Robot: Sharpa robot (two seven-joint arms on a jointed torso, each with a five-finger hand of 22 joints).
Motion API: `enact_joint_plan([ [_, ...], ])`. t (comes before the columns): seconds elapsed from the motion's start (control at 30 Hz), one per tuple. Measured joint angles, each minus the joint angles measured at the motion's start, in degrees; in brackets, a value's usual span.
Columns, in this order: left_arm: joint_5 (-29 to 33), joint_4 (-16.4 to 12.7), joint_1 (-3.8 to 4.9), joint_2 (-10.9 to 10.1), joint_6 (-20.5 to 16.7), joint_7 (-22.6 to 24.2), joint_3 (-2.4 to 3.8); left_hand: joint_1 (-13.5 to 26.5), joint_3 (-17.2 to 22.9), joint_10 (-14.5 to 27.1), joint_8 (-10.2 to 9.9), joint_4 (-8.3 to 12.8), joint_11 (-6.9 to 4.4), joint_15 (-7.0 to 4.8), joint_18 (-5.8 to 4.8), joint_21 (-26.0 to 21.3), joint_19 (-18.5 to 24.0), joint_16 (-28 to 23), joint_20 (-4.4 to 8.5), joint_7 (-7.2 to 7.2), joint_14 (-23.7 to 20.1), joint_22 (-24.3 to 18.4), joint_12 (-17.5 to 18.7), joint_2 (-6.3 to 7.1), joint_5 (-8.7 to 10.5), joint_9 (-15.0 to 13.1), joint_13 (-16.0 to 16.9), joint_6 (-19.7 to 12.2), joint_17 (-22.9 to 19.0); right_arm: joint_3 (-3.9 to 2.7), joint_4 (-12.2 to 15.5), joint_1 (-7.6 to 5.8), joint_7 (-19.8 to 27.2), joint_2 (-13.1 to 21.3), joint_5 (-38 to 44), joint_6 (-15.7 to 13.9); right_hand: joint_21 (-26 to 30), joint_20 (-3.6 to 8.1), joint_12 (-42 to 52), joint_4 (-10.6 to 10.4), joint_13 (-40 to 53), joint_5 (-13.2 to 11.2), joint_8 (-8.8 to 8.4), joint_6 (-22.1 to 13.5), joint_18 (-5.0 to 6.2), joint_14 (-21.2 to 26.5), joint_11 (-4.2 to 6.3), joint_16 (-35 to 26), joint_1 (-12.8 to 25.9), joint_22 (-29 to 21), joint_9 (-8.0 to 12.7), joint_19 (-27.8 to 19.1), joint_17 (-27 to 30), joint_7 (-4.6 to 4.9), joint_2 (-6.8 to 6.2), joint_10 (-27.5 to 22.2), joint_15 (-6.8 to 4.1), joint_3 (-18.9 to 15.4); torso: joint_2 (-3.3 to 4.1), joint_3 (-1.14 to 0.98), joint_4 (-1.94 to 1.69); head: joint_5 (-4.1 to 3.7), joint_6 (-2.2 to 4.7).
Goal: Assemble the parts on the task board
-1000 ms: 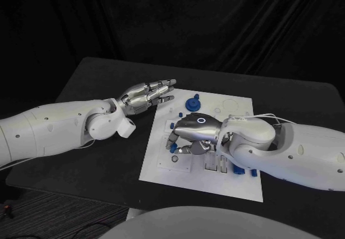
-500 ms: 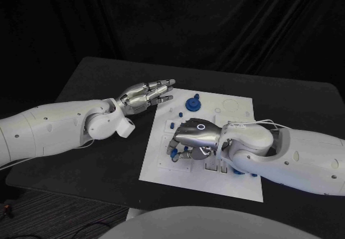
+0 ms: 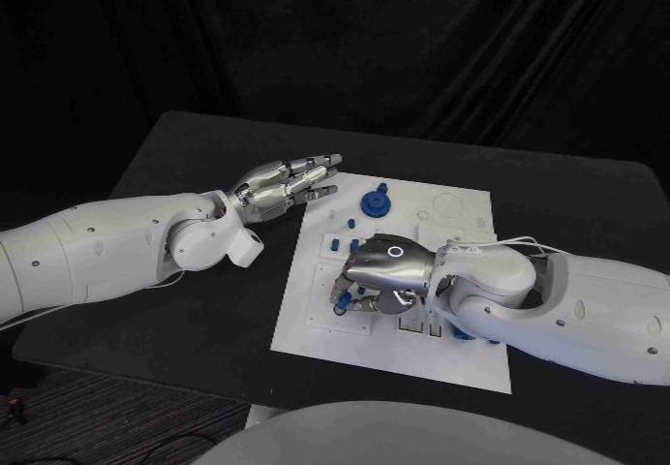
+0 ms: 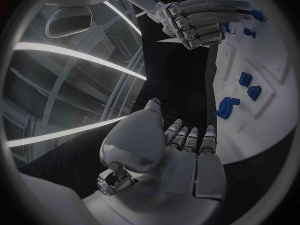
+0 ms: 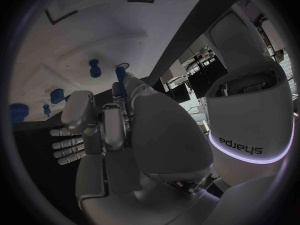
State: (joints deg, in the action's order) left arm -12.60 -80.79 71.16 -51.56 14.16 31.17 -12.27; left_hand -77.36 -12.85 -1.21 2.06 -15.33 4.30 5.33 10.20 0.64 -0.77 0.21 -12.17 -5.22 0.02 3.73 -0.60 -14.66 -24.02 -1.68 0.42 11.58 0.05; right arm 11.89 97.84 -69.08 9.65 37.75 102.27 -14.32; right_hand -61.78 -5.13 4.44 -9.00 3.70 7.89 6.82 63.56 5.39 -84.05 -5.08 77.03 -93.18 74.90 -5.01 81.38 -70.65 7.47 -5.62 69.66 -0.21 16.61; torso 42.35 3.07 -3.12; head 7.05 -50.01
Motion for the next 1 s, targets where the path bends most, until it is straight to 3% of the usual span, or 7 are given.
enact_joint_plan([
  [0.83, 0.0, 0.1, -0.01, 0.3, 0.4, -0.1, -0.01, 0.0, 0.0, 0.0, 0.0, 0.0, 0.0, 0.42, 0.0, 0.0, 0.0, 0.0, 0.0, -0.51, 0.0, 0.0, 0.0, 0.0, 0.0, -0.1, 0.0, 0.5, 0.0, -0.24, -0.6, 0.89, -0.2, -1.0, 0.4, 0.3, 0.0, 0.0, -0.2, 0.0, -0.1, 0.0, -0.36, 0.1, 0.0, 0.2, 0.0, 0.0, 0.4, 0.0, 0.1, 0.0, 0.0, -0.29, -0.38, 0.0, -0.2, 0.3, 0.09, -0.01, 0.01, -0.16, 0.0],
  [1.0, 0.0, 0.1, -0.01, 0.3, 0.4, -0.2, -0.01, 0.0, 0.0, 0.0, 0.0, 0.0, -0.01, 0.42, 0.0, 0.0, 0.0, 0.0, 0.0, -0.51, 0.0, 0.1, 0.0, 0.0, 0.0, -0.1, 0.0, 0.5, 0.0, -0.21, -0.6, 1.06, -0.2, -1.2, 0.4, 0.3, 0.0, 0.0, -0.2, 0.0, -0.1, 0.0, -0.41, 0.4, 0.0, 0.2, 0.09, 0.0, 0.5, 0.0, 0.0, 0.0, 0.1, 0.01, -0.5, 0.1, -0.2, 0.3, 0.09, 0.0, -0.04, -0.16, 0.0],
])
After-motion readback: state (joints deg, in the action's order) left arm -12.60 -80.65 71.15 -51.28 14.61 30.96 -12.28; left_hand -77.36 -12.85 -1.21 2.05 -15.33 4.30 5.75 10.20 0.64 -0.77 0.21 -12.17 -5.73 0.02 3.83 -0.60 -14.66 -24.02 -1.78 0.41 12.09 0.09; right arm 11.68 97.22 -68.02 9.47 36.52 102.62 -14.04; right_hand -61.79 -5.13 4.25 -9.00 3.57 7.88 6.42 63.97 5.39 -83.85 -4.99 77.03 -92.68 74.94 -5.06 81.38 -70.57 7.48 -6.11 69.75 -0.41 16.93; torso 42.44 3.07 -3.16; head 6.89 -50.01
